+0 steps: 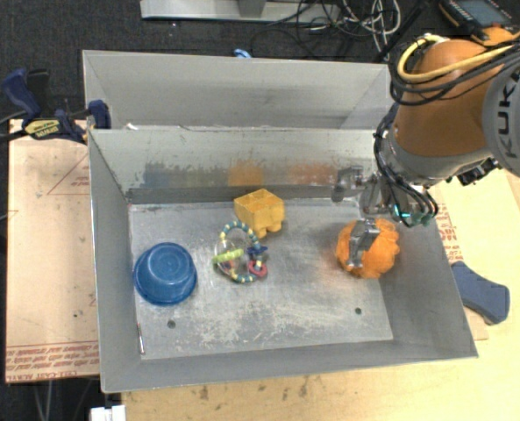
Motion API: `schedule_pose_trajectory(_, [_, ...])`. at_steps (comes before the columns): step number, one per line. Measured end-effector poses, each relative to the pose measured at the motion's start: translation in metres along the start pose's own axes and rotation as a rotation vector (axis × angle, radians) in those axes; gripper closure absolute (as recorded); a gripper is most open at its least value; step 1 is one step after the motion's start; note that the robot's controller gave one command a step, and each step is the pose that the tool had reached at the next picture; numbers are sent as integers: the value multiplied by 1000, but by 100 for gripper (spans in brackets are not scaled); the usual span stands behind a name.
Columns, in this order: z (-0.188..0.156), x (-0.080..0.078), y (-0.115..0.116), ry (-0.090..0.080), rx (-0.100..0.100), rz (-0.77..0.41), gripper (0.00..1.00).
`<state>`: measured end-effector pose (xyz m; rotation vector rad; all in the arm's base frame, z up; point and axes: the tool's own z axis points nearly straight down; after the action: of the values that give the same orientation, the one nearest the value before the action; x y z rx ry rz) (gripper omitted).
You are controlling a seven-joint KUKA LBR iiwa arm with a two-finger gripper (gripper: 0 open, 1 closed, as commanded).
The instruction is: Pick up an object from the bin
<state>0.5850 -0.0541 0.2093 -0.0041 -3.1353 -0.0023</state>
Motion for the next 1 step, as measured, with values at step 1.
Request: schedule_pose_trajectory(1, [-5, -2, 0, -8, 1, -2, 0])
